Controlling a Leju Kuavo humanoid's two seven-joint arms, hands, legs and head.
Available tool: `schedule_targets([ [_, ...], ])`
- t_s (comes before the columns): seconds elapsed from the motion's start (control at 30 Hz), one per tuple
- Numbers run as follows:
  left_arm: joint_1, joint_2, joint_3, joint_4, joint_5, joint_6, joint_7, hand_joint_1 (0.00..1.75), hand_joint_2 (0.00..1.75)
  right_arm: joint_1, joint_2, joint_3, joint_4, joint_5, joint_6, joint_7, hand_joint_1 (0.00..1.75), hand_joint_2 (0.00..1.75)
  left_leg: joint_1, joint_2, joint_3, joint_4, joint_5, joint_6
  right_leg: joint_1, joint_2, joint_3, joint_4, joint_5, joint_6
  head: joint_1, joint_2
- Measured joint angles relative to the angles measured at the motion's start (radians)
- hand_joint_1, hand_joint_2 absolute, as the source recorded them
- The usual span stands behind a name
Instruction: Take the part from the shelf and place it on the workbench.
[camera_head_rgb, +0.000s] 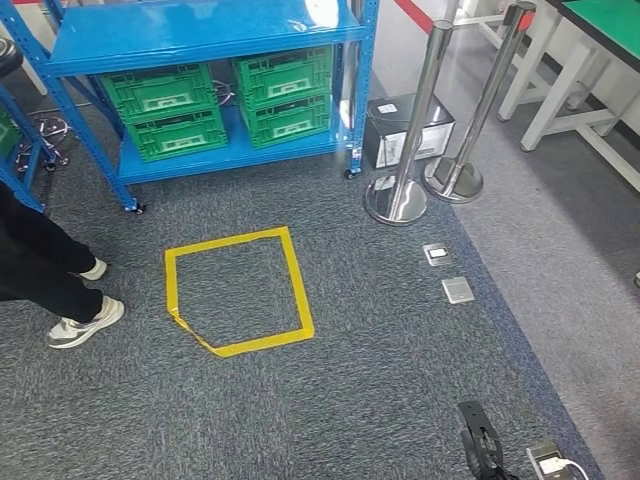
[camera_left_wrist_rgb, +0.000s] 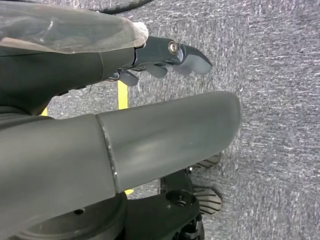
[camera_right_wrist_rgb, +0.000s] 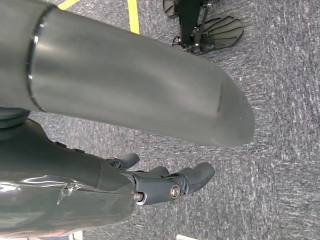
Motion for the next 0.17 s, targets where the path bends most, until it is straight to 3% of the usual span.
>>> schedule_targets([
  [0.17, 0.0, 0.0, 0.0, 0.0, 0.003, -0.002, 0.001, 0.0, 0.0, 0.0, 0.0, 0.001, 0.0, 0.0, -0.001, 0.0, 0.0, 0.0, 0.0, 0.0, 0.0, 0.0, -0.001, 0.001, -0.001, 0.0, 0.0, -0.001, -0.001, 0.008, 0.002, 0.0],
])
